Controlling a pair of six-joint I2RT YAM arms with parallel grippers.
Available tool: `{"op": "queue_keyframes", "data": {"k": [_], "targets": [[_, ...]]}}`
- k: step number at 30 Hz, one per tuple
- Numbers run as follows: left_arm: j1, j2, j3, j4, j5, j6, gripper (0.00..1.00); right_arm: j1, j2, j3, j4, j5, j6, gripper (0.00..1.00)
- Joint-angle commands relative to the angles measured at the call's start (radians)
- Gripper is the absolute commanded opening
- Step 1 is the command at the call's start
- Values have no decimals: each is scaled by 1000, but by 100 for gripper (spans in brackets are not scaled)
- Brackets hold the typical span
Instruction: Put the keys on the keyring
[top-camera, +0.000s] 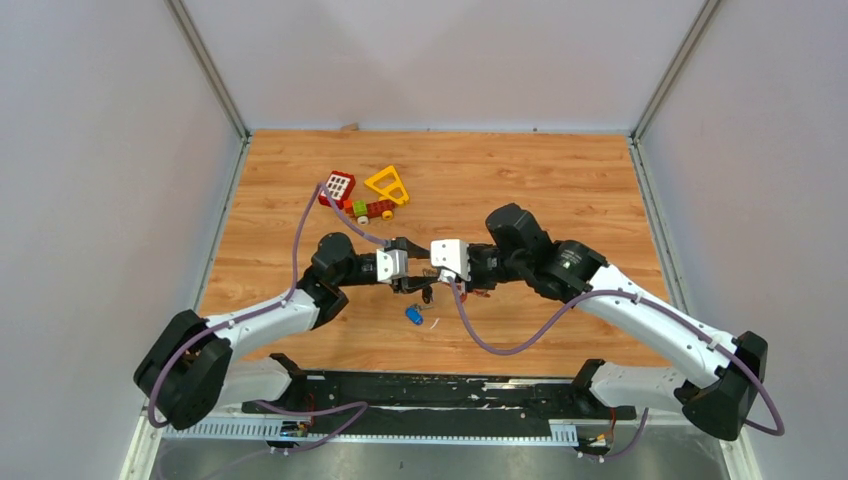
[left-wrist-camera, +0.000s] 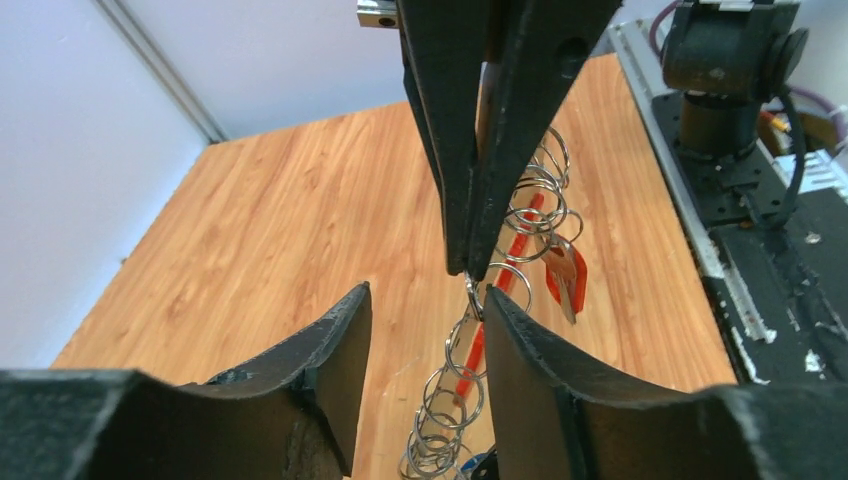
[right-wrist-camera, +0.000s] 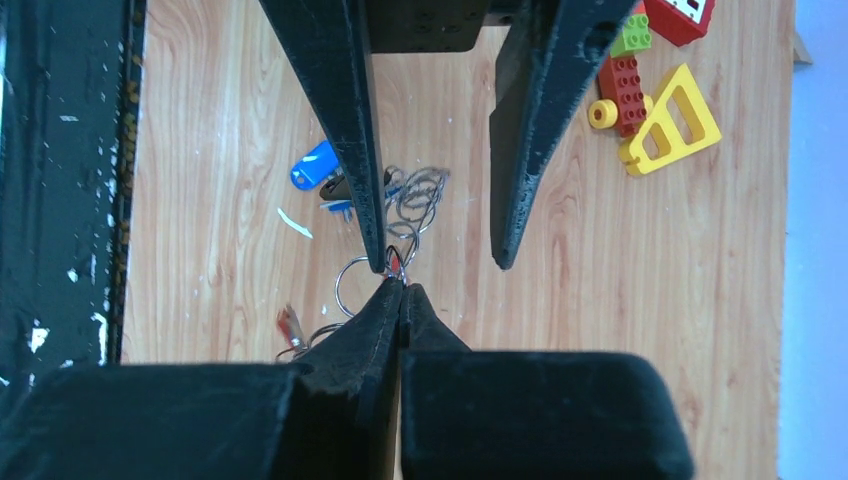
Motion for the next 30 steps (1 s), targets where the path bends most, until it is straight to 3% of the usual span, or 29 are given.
{"op": "queue_keyframes", "data": {"k": [1,4,11,17,20,26,30], "targets": [[-4,-35,77,-233,-28,181,53,48,22,69,-86,132,-73,0],[-4,-16,99,-239,-23,154,48,74,40,84,-96,185,-74,0],[-3,29,137,-236,-14,89,20,99,74,101,-91,234,-69,0],[-3,55,144,-243,-3,89,12,98,88,113,-81,234,-51,0],[-5,68,148,-235,-2,84,1,99,94,119,-78,220,-36,0],[-4,47,75,-93,-2,35,0,85,69,97,-51,199,12,1],[-3,35,12,72,-4,-45,0,18,17,53,-11,102,55,15]]}}
